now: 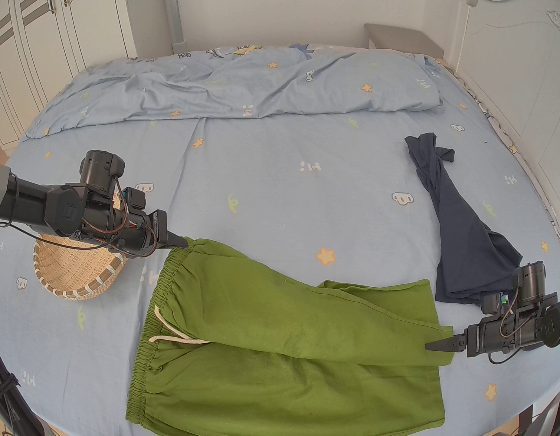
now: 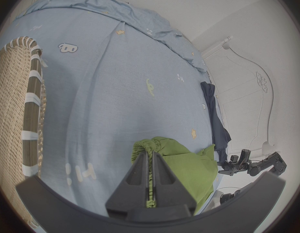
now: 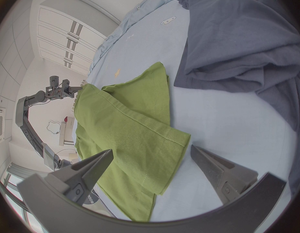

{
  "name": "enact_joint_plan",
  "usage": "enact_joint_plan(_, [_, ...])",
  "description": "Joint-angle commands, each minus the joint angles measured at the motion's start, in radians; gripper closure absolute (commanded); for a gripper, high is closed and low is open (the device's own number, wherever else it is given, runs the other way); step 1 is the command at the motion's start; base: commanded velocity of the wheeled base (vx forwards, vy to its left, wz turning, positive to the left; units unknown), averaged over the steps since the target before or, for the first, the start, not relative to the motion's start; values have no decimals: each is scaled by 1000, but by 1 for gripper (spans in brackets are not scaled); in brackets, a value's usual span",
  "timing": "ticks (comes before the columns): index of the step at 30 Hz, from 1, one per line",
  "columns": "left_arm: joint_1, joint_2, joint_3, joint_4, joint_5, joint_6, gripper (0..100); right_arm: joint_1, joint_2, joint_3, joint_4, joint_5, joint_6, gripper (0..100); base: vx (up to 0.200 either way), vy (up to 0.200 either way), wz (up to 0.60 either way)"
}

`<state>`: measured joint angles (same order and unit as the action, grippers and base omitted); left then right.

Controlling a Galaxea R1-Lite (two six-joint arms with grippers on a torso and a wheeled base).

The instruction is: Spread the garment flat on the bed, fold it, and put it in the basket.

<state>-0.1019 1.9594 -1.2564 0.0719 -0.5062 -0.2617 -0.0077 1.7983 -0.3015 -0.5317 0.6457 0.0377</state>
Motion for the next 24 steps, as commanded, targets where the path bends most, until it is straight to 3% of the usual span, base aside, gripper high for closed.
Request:
enact_joint_plan(1, [-1,1,0,0,0,-1,100,0,13,-4,-1,0,1,0,0,0,0])
enact_joint_plan(7, [-1,1,0,0,0,-1,100,-8,30,2,-57,35,22,0,0,0,0])
enact_joint_plan(16, [-2,1,2,0,0,-1,100,-14,35,16,-136,37,70,0,0,0,0])
enact_joint_plan(17, [-2,1,2,0,0,-1,100,-15,38,16,-137,37,70,100,0,0,0])
enact_joint_plan(24, [-4,1,2,0,0,-1,100,-38,42,12,-142,37,70,100,0,0,0])
